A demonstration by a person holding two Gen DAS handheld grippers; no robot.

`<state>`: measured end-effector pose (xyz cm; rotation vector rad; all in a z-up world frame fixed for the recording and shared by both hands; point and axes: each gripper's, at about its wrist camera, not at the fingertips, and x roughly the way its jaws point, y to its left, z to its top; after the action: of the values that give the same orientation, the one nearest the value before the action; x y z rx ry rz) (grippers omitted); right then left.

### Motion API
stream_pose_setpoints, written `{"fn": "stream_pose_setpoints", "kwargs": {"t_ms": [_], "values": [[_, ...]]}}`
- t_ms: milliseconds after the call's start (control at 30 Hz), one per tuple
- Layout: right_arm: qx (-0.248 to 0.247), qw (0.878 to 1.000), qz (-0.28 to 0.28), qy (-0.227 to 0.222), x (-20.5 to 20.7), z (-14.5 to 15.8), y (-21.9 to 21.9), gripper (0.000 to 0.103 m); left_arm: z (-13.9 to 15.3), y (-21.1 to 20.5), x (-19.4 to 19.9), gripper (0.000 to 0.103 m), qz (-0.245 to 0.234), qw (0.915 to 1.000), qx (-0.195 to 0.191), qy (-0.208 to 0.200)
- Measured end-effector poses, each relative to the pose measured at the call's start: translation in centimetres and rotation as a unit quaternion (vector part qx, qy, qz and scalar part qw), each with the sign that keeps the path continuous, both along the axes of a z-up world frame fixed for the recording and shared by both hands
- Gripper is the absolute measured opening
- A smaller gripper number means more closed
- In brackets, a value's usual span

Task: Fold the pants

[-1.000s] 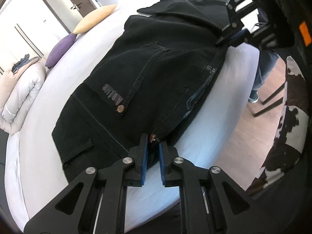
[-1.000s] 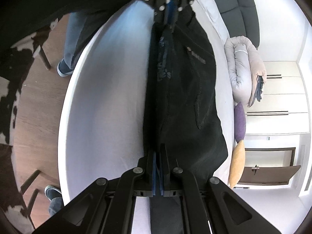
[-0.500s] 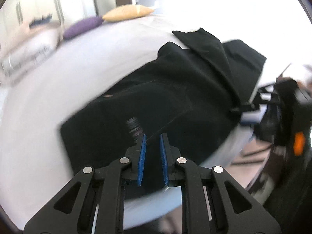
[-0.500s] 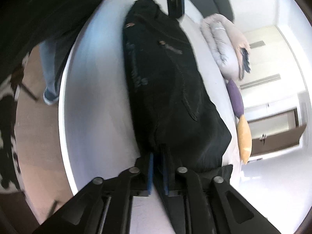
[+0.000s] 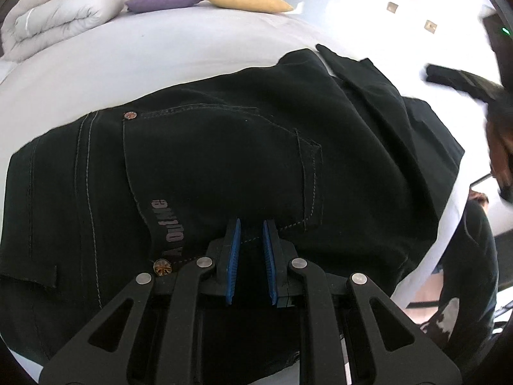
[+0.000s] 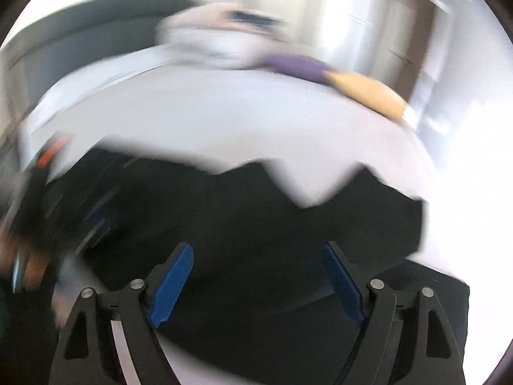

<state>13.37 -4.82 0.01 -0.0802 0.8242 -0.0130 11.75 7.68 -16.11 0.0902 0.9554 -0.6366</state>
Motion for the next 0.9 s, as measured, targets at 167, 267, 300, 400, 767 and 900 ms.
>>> {"fn": "stream_pose_setpoints", "kwargs": {"t_ms": [167,267,300,400,767,900], "values": [[0.01,0.988,-0.142,0.063,11.5,-2.3,-7.6,0.075,-0.8,2.6,-1.2,0.014,0.022,0.9993,-0.027,0.012],[0.025,0.978,-0.186,0.088,15.6,-4.4,-9.9,0.071,-0.9,3.0,-1.3,0.014,0.033,0.9986,-0.038,0.017],[0.022,0.976,-0.194,0.093,16.5,-4.9,-10.1,0.071,-0.9,3.0,-1.3,0.014,0.031,0.9987,-0.037,0.016],[0.024,0.965,-0.229,0.127,18.9,-7.0,-11.6,0.071,-1.0,3.0,-1.3,0.014,0.028,0.9986,-0.039,0.019],[0.034,0.967,-0.22,0.121,19.6,-8.8,-14.3,0.007,-0.9,2.7,-1.1,0.014,0.027,0.9988,-0.038,0.015],[0.084,0.967,-0.235,0.056,16.1,-5.9,-16.0,0.004,-1.1,2.3,-1.4,0.014,0.029,0.999,-0.032,0.013]]}}
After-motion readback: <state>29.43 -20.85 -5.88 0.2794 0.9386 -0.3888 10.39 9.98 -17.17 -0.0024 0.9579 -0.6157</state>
